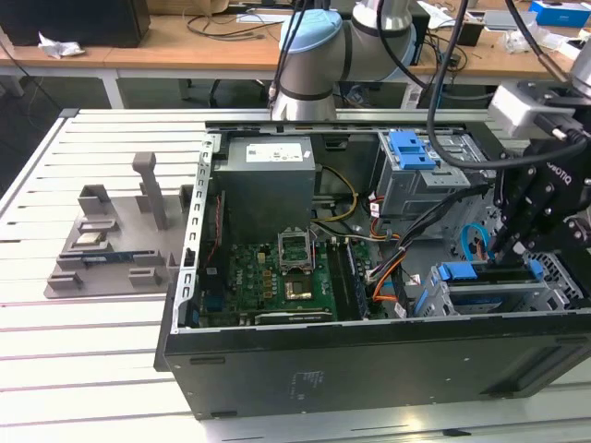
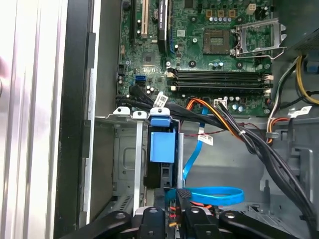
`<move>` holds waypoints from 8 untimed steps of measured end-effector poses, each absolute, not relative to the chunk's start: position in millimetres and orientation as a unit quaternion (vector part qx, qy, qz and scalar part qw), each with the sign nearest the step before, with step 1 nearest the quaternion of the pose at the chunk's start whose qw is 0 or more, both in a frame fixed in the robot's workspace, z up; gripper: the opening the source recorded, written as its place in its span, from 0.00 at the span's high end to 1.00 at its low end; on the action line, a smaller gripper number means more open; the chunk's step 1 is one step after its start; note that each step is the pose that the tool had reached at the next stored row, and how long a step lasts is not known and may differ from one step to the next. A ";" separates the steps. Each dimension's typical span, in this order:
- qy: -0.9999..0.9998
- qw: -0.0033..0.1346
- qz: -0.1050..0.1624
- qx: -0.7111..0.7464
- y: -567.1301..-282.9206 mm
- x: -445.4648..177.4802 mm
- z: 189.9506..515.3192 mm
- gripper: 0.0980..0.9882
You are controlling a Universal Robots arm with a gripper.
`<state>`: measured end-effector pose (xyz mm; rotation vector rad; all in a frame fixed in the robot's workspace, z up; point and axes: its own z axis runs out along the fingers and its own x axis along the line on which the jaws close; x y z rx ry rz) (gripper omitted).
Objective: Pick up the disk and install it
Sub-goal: 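Insert the second disk wire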
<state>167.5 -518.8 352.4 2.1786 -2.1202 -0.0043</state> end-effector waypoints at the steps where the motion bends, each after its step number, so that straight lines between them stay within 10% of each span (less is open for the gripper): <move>1: -0.697 0.051 -0.001 0.716 -517.3 167.5 356.4 0.86; 8: -0.697 0.051 -0.001 0.716 -510.8 167.5 378.3 0.99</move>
